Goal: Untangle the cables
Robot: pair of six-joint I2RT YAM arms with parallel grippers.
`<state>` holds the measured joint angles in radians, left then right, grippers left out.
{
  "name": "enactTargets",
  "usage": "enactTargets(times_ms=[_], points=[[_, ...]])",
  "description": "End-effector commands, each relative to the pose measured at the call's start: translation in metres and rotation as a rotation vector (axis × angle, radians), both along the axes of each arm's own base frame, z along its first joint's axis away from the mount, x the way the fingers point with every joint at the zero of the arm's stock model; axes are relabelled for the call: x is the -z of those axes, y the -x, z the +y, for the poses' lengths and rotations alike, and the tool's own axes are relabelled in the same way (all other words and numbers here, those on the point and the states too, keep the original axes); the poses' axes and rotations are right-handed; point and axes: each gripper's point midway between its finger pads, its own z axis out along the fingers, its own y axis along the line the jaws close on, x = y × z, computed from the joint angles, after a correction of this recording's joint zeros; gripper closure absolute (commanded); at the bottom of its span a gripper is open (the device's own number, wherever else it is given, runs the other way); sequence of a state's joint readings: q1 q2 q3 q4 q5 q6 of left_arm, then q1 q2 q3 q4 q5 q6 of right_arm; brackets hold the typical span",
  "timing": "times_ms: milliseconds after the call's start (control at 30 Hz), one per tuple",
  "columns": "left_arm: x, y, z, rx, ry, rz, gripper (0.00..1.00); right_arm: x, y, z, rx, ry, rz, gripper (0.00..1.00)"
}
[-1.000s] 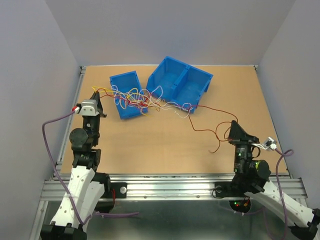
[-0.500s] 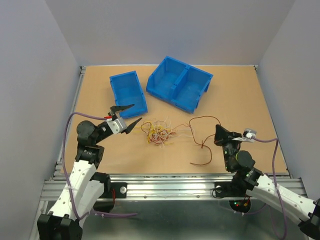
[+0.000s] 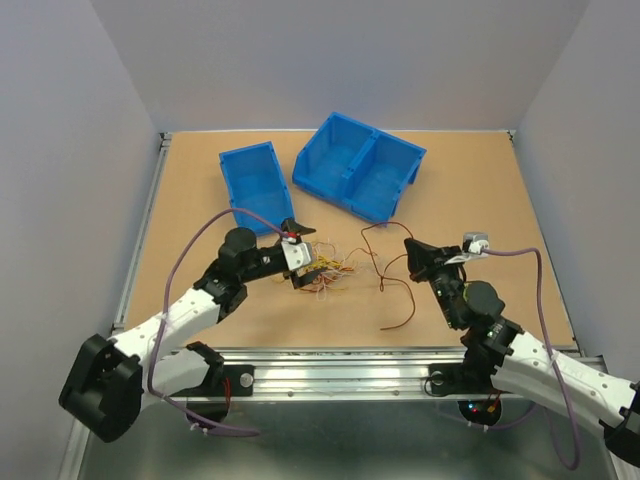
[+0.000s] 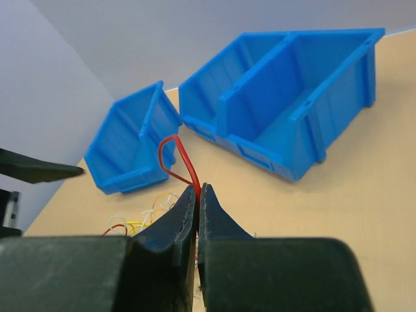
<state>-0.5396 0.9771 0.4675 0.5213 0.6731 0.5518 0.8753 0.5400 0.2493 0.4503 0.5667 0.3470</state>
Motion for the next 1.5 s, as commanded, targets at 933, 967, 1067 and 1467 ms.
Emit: enactTargets(times_ms=[933,967,1067,1467], points=[[0.132,-0.031,-0.105,-0.017,-0.404,0.166,0.84,-0.101,0.013,-0.019,0.012,-0.139,-0.143,0.99],[0.132,-0.032,-0.105,-0.024,-0.403,0.167,1.0,-0.109,0.017,-0.021,0.007,-0.159,-0.156,0.99],[0.134,-0.033,-0.104,-0.026,-0.396,0.18,1.0,-0.134,0.02,-0.033,0.036,-0.227,-0.179,0.99],[0.103,-0.043,-0.082,-0.007,-0.254,0.262,1.0,-0.266,0.041,-0.093,0.174,-0.478,-0.286,1.0]])
